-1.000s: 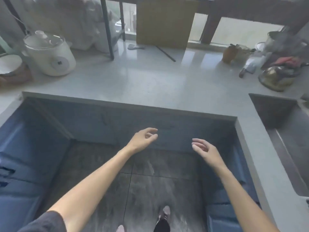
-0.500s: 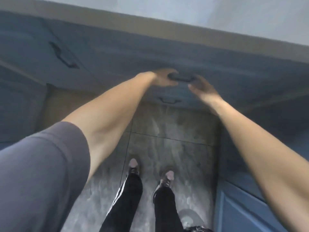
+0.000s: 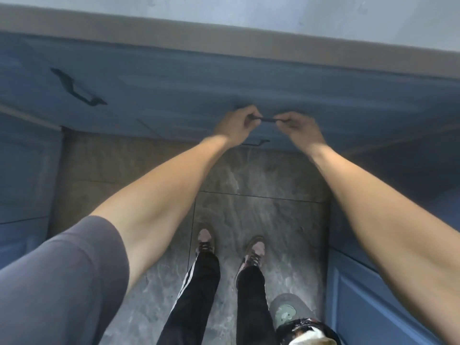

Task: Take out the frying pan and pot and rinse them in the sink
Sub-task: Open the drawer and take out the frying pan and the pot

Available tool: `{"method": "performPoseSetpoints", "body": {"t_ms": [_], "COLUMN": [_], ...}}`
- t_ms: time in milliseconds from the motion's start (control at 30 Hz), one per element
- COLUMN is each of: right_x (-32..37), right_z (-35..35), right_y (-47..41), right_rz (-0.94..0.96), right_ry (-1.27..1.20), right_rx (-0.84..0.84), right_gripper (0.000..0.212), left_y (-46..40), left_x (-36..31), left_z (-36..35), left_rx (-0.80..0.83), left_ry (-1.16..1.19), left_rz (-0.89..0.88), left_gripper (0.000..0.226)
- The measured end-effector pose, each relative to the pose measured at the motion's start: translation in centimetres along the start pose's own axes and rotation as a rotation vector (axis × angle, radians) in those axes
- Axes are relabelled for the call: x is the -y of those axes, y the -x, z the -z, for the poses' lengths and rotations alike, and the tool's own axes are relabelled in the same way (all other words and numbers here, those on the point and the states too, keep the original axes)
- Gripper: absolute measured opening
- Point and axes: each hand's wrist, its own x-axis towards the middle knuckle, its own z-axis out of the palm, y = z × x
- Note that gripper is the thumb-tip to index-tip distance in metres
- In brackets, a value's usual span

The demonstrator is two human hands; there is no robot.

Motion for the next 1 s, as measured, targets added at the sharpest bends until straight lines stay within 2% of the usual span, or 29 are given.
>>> {"method": "performPoseSetpoints", "body": {"t_ms": [233, 300, 467, 600, 733, 833, 1000], "right_x": [-0.3, -0.6, -2.1, -3.2, -4.6, -5.6, -7.4], "right_z": [-0.7, -0.9, -2.0, -3.1, -3.9, -4.3, -5.8], "right_y": [5.0, 7.0, 12.9, 17.0, 20.4, 22.7, 26.7], "right_rz": [-0.11, -0.132, -0.233, -0.325, -0.323, -0.314, -0.303], "right_ry": [-0.077, -0.063, -0.021, 0.016, 0.045, -0.029, 0.03], "right_rx": [0.026, 0.053, 0.074, 0.096, 0.132, 0.151, 0.084], "right_gripper": [0.015, 0.013, 0.014, 0.011, 0.012, 0.014, 0.027], "left_y": [5.0, 7.0, 13.4, 17.7, 21.1, 24.0, 27.4], "left_x": [-0.1, 0.0, 0.0, -0.3, 0.0, 0.0, -1.2], "left_z": [-1.1, -1.6, -3.6, -5.0, -7.0, -8.1, -9.4], "left_rx": [0.101, 0.101, 0.172, 0.137, 0.13, 0.111, 0.088], "left_ry": [-0.016, -0.052, 0.023, 0.041, 0.118, 0.049, 0.005], "left_rz": [0.11, 0.114, 0.099, 0.118, 0.183, 0.23, 0.308], "left_gripper": [0.018, 0.02, 0.024, 0.022, 0.016, 0.016, 0.017]}}
